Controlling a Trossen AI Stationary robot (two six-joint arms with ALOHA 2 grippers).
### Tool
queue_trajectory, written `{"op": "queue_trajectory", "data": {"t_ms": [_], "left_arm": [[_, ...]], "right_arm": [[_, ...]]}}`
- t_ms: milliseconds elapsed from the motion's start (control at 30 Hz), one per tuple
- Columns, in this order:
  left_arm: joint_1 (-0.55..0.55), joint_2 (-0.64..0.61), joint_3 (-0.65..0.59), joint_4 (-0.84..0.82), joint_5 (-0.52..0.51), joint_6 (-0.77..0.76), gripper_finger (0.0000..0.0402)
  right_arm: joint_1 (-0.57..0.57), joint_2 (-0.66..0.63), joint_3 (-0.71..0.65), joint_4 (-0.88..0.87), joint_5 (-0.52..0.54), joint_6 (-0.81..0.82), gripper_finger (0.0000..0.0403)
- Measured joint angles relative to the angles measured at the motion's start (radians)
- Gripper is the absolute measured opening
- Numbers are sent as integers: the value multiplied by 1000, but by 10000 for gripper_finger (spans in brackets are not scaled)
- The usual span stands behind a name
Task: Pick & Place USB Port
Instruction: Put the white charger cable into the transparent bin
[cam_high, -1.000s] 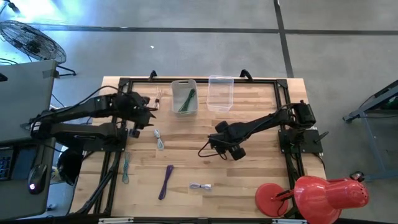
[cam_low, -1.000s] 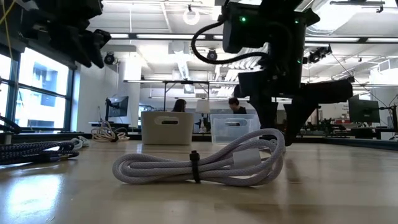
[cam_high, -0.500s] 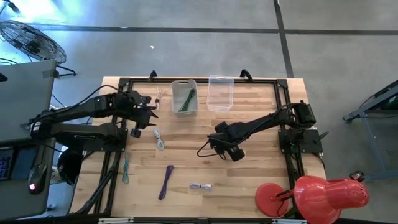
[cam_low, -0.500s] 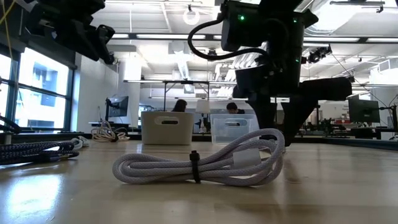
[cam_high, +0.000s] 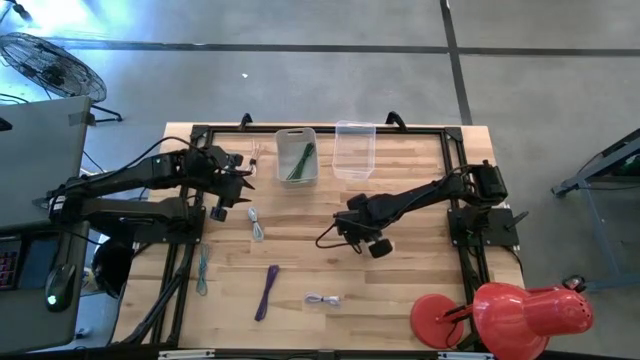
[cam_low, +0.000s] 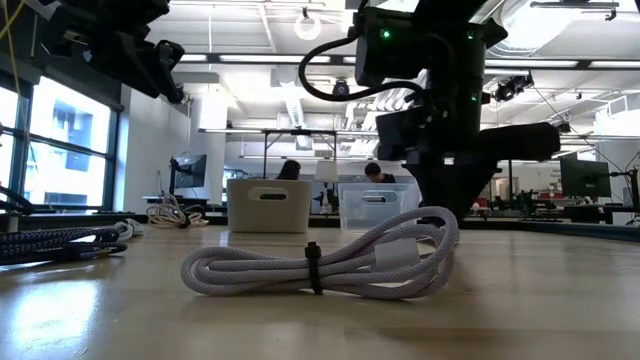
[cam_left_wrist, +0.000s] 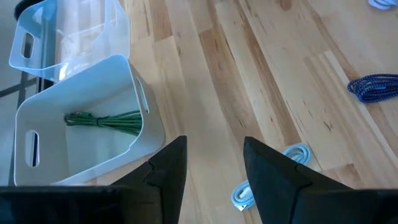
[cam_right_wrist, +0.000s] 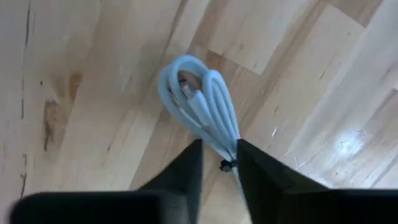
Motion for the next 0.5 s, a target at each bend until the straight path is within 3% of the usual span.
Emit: {"op": "queue_trajectory", "data": {"t_ms": [133, 500], "left_arm": [[0, 0, 0, 0, 0, 0, 154], [0, 0, 0, 0, 0, -11, 154]], "right_arm": [[-1, 0, 0, 6, 4, -5, 12], [2, 0, 0, 13, 51, 42, 1]]}}
